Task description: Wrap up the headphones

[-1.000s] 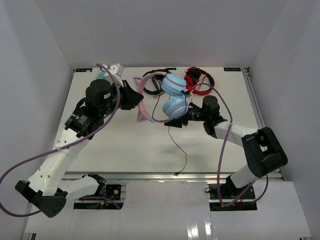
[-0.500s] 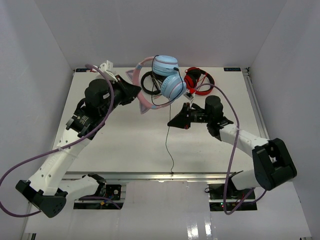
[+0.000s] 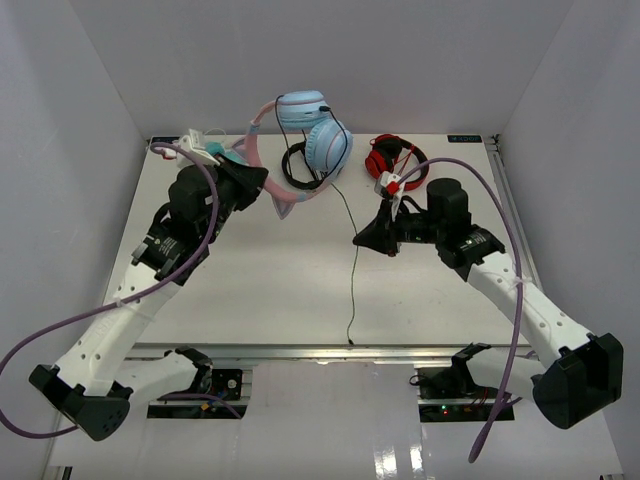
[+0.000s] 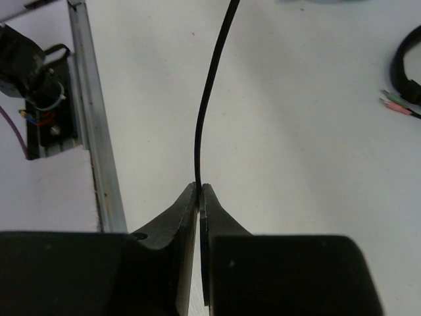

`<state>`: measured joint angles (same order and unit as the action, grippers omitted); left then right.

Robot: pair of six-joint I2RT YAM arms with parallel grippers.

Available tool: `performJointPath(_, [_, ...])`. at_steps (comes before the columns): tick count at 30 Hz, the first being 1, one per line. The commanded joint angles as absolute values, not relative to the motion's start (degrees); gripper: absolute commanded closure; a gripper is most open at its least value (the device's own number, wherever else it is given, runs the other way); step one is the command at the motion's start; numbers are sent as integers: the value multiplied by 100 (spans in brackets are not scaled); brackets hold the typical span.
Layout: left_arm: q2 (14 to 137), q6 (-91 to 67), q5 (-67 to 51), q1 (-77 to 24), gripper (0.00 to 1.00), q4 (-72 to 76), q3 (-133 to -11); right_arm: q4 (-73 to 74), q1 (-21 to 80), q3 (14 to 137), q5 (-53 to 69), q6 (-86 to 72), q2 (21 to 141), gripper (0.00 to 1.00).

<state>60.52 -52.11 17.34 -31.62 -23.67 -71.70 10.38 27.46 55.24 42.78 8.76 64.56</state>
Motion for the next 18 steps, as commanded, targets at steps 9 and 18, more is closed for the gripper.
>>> performJointPath(9, [6396,-5930,2821,-3155,100,-1656,-7420,2570,2858,6762,2879,2855,6351,92])
performJointPath(18, [7332,-4957,3633,-3155,100,-1725,-7664,2752,3818,6771,-109,4591,6418,92])
